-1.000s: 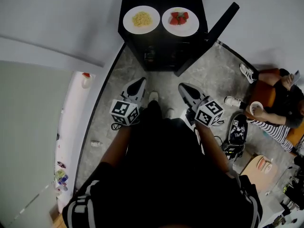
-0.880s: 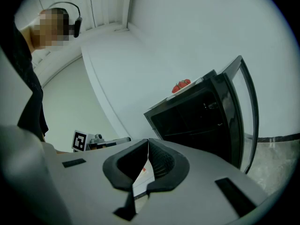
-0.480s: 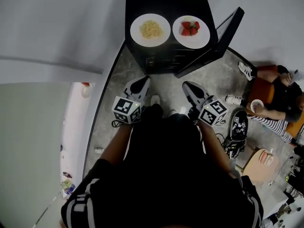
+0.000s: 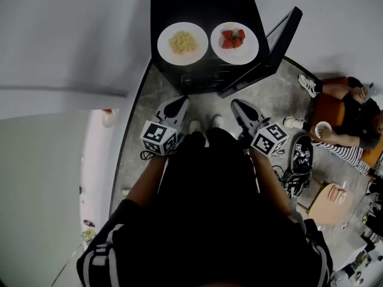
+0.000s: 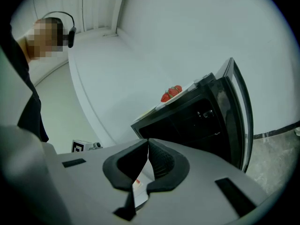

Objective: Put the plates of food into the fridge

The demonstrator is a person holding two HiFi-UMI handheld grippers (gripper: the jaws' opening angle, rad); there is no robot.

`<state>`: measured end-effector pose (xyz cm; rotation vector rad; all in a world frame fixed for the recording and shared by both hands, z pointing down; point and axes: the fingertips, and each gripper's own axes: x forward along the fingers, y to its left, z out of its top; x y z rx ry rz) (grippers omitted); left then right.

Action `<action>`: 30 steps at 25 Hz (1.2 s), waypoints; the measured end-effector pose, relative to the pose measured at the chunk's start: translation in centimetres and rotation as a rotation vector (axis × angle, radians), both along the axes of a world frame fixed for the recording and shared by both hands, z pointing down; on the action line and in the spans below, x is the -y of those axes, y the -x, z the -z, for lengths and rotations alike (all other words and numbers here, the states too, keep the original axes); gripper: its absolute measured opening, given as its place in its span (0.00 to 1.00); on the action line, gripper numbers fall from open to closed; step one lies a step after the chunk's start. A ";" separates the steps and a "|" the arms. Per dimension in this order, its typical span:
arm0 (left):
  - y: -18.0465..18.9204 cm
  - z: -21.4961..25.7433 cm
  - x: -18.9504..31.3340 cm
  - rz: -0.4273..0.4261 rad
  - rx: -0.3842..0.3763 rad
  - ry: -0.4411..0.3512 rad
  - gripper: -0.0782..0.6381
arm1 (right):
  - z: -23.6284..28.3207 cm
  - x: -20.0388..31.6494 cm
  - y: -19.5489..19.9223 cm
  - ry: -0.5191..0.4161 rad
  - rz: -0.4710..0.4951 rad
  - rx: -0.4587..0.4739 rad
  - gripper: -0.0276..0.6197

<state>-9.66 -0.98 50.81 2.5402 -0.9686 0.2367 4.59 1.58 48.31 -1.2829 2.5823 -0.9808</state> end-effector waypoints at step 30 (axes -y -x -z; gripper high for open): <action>-3.4 1.4 2.9 0.155 -0.006 -0.005 0.14 | 1.3 5.4 -2.6 -0.038 0.144 0.054 0.08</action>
